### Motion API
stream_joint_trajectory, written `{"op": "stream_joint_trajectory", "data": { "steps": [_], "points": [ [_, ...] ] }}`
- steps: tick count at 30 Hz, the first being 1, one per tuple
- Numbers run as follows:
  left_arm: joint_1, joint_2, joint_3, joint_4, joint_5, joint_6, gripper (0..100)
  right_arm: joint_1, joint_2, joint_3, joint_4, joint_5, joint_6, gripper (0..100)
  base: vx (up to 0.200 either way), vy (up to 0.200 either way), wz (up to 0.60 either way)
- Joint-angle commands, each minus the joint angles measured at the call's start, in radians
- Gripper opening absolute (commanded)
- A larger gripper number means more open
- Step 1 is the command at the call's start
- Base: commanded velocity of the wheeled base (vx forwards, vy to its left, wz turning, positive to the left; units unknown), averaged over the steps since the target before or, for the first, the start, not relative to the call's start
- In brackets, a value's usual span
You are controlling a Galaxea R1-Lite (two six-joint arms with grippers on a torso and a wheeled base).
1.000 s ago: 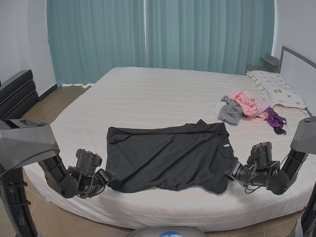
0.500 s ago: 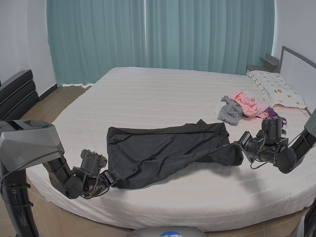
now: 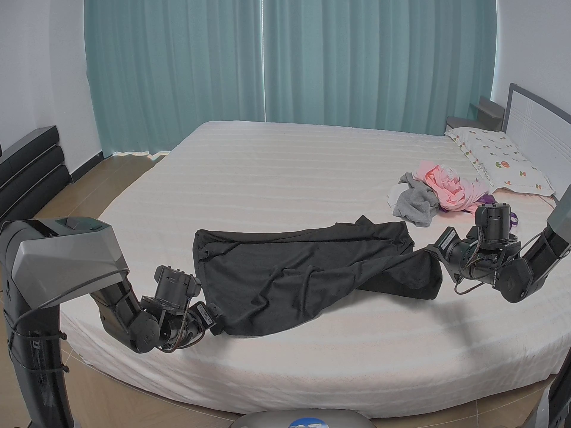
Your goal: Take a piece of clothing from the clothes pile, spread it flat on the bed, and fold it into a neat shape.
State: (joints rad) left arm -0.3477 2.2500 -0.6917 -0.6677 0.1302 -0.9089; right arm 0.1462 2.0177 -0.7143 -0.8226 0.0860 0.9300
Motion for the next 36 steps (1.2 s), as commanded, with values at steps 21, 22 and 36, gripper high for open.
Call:
{"op": "stream_joint_trajectory", "data": {
  "steps": [21,22,36],
  "points": [
    [-0.077,0.057,-0.098,0.016,0.003,-0.005,0,-0.056,0.039,-0.045,-0.001,0.003,0.006,0,0.0,0.0,0.0],
    [-0.079,0.057,-0.098,0.019,0.003,-0.005,0,-0.056,0.041,-0.045,-0.001,0.003,0.006,0,0.0,0.0,0.0],
    [-0.06,0.0,-0.06,0.08,0.005,-0.004,0,-0.057,0.041,-0.031,0.0,0.001,0.004,0,0.0,0.0,0.0]
  ]
}}
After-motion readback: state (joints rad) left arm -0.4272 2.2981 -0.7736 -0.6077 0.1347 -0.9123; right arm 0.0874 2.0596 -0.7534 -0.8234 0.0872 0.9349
